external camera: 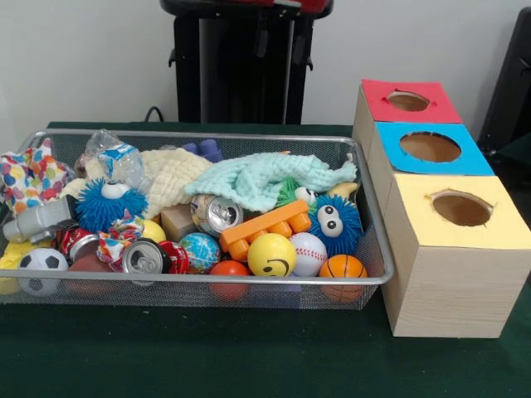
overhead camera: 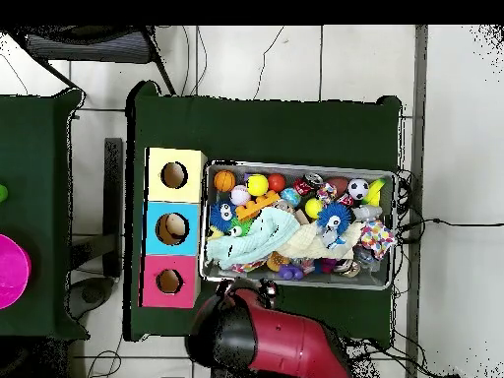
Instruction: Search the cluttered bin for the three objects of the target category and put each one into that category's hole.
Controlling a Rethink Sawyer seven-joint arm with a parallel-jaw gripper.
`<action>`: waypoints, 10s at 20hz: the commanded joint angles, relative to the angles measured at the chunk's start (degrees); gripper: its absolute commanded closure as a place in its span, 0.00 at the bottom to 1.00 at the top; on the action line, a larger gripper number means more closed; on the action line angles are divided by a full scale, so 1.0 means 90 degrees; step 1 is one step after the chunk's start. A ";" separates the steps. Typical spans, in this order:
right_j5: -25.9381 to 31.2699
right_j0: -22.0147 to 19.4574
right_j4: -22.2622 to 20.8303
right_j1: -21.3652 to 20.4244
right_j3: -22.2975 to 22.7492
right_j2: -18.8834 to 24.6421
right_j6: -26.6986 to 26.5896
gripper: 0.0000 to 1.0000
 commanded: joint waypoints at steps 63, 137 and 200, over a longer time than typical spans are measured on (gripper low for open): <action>0.3118 -0.5998 -0.3788 0.2717 -0.3133 0.5866 -0.4911 0.00; 0.0693 -0.3672 -0.1481 0.0400 0.0223 0.3381 -0.0096 1.00; 0.0080 0.0993 0.1596 0.0990 -0.1006 0.1238 0.2205 1.00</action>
